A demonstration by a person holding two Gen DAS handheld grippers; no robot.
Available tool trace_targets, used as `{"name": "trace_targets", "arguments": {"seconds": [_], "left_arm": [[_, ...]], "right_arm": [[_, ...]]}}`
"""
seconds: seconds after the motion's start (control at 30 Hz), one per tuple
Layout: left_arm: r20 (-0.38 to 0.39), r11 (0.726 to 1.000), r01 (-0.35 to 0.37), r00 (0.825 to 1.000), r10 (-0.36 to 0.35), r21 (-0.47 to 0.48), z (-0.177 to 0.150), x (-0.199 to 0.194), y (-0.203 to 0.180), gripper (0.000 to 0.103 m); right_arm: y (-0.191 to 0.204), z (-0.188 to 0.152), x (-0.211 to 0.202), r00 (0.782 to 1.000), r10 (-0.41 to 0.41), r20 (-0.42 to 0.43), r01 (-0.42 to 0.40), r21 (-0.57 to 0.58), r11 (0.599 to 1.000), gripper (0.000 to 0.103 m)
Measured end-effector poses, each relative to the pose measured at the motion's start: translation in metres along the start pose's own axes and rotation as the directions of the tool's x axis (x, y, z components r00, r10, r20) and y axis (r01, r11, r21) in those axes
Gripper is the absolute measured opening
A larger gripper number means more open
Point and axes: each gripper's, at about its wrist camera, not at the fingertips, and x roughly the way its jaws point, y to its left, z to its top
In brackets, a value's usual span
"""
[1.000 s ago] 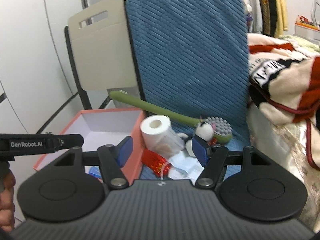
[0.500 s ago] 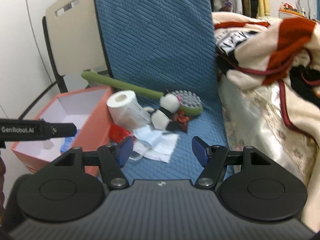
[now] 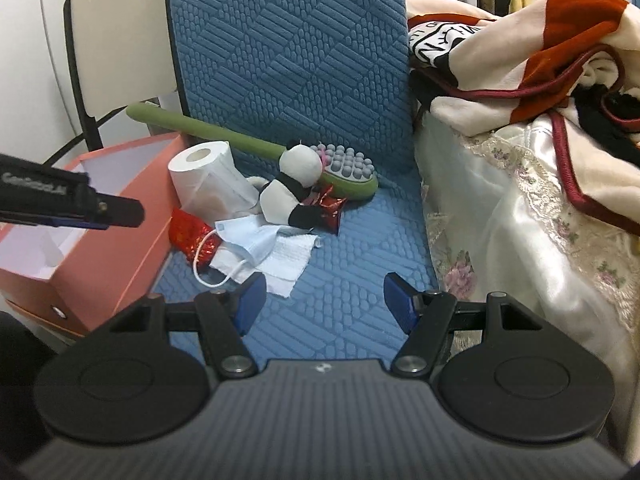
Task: Organize soft objects
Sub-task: 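Withdraw both open tools from the box back toward the chair seat, then grasp the panda plush with the right tool while the left tool grasps the white mask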
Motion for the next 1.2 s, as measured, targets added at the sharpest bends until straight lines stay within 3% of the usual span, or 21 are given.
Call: {"name": "trace_targets", "arguments": {"seconds": [0.37,0.7,0.77,0.97,1.2], "left_arm": [[-0.016,1.000,-0.030,0.999,0.030,-0.006,0.013,0.050,-0.010,0.046],[-0.017,0.997,-0.061,0.998,0.061,-0.041,0.024,0.089,-0.006,0.047],[-0.023,0.997,-0.070,0.997,0.069,-0.043,0.025,0.097,-0.004,0.053],[-0.033,0.993,-0.085,0.996,0.082,-0.081,0.023,0.120,0.004,0.053],[-0.042,0.995,-0.058,0.998,0.055,-0.082,0.018,0.138,0.007,0.053]], "right_arm": [[-0.026,0.011,0.054,0.995,0.101,0.005,-0.101,0.120,0.988,0.068],[-0.030,0.017,0.094,0.984,0.171,-0.044,-0.165,0.104,0.981,0.068],[-0.031,0.019,0.104,0.982,0.181,-0.050,-0.175,0.103,0.979,0.068],[-0.028,0.024,0.138,0.971,0.218,-0.103,-0.210,0.081,0.974,0.068],[-0.046,0.035,0.164,0.953,0.290,-0.088,-0.269,0.196,0.943,0.067]]}}
